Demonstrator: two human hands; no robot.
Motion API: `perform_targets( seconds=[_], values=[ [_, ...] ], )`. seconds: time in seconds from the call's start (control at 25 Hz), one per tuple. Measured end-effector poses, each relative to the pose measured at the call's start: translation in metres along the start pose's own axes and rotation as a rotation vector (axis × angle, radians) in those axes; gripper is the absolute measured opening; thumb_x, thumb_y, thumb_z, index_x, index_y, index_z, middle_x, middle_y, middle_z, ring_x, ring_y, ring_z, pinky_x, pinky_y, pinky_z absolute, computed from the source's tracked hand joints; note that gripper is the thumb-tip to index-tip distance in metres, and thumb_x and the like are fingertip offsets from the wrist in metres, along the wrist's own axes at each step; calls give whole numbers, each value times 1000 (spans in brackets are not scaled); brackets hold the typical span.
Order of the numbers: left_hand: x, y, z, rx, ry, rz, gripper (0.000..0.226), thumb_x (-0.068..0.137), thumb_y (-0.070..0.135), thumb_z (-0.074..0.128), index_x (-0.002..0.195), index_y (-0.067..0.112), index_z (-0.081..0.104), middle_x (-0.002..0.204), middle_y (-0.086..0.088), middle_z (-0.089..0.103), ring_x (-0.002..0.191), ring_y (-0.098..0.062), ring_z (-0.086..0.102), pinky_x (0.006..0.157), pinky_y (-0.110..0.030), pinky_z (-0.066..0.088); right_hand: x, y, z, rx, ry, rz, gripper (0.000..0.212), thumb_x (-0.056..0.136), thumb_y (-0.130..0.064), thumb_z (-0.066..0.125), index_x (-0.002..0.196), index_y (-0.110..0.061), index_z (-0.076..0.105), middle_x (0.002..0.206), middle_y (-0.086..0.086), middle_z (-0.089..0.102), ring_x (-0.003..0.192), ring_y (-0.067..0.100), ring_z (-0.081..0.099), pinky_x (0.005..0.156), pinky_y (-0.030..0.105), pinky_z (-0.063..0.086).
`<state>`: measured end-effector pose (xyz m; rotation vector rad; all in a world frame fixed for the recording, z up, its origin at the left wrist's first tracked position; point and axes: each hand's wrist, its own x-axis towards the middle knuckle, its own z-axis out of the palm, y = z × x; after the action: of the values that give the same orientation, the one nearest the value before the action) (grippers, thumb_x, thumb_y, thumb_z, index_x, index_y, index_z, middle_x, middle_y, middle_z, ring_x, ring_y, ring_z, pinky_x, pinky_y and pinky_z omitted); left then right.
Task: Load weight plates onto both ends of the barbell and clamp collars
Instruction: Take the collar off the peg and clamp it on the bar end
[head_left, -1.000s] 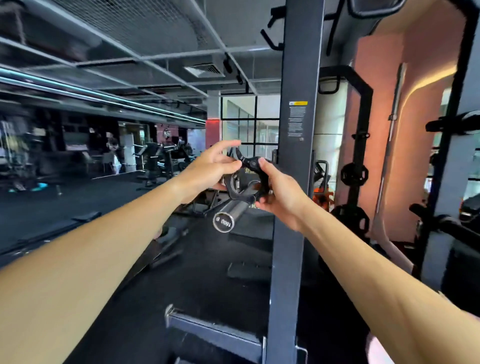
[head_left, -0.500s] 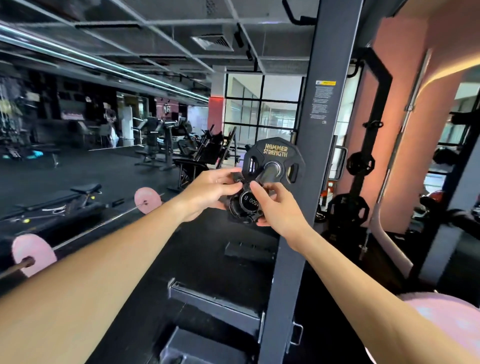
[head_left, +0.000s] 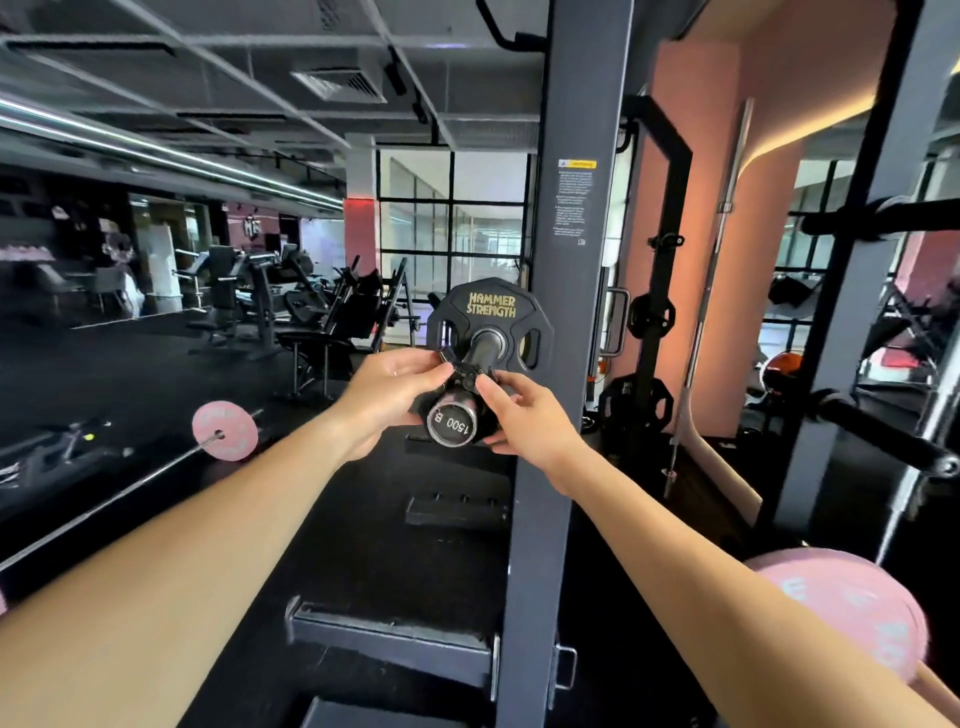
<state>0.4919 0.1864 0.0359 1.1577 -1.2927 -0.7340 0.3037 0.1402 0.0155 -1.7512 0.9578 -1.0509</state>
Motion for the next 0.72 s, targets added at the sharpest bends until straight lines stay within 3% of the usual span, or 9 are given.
perform_targets(
  seconds=[0.12,0.28,0.48,0.64,0.72],
  values=[
    [24,-9,2,2,4,5,13,92,26,71,105,24,75,101,15,78,92,-1,73,58,-22,58,25,4,-5,23,-22,30,49,93,-57,60,136,-36,55,112,-4,66,75,15,77,73,28,63],
    [61,-25,4,0,-9,-8,11,95,25,68,104,27,74,102,17,78,92,5,71,57,-20,57,67,17,-8,57,7,20,41,92,-57,61,130,-41,58,106,-11,65,68,12,75,74,29,64],
    [125,-44,16,58,-9,8,10,96,24,66,99,32,72,93,27,76,82,15,67,50,-12,51,131,41,-15,74,39,42,46,92,-57,61,134,-39,57,102,-10,63,66,12,75,66,26,62],
    [174,-57,21,57,-7,-16,11,96,25,66,98,35,71,93,30,73,82,19,65,47,-10,49,180,52,-21,88,63,54,37,92,-55,62,125,-39,61,94,-13,64,72,17,78,69,29,63],
    [192,-62,23,66,-10,-8,14,97,25,65,105,33,71,101,28,71,90,14,64,47,-11,50,198,58,-22,93,92,67,32,92,-53,64,119,-37,63,92,-12,64,75,21,78,73,33,64]
  ],
)
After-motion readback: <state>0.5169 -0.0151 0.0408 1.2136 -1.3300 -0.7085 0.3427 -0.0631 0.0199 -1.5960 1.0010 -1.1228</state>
